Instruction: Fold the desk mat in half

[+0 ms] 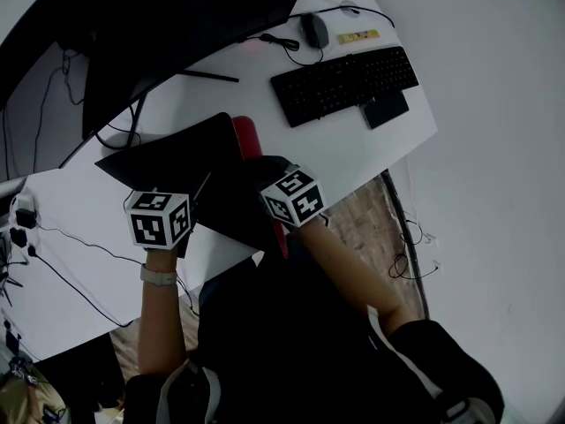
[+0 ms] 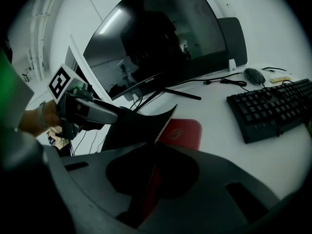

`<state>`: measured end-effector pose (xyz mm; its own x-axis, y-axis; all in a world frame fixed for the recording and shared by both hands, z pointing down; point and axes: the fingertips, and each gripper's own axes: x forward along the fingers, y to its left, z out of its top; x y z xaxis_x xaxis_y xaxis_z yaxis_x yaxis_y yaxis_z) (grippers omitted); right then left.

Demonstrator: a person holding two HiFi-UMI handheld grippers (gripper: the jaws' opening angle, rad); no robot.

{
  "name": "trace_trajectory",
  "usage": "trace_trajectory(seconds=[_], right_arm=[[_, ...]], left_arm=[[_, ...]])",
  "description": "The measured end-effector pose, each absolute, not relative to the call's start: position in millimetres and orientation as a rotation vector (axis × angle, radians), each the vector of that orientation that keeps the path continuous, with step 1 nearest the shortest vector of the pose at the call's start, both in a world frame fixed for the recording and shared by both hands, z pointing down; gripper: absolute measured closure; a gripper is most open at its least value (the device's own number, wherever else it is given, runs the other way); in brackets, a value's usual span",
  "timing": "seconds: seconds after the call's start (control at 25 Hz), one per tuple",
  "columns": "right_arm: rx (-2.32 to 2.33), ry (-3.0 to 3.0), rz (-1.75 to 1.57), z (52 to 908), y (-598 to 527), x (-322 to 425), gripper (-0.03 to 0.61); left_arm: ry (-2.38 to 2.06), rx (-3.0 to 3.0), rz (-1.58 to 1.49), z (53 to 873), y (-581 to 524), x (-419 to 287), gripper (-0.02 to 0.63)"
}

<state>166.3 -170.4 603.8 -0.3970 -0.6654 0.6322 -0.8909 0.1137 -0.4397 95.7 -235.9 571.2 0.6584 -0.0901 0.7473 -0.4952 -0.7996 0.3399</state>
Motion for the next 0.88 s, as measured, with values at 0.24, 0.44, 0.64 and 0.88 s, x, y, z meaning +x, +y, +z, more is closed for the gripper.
trace_trajectory(seconds=[0.24, 0.44, 0.64, 0.88], right_arm=[[1.519, -2.109, 1.150, 606.6, -178.1, 174.8, 0.546], [1.521, -2.094, 1.153, 612.4, -184.1, 186.4, 0.546], [1.528, -2.069, 1.164, 620.3, -188.1, 201.0, 0.546], [1.543, -2.039, 1.186, 628.1, -189.7, 213.6, 0.546]], left_arm=[[-0.530, 2.305, 1.020, 578.3, -235.6, 74.6, 0.313], [-0.573, 2.271, 1.035, 583.7, -234.3, 62.2, 0.314], [-0.601, 2.240, 1.049, 589.6, -234.7, 53.9, 0.313], [-0.607, 2.218, 1.058, 595.0, -234.7, 52.0, 0.313]])
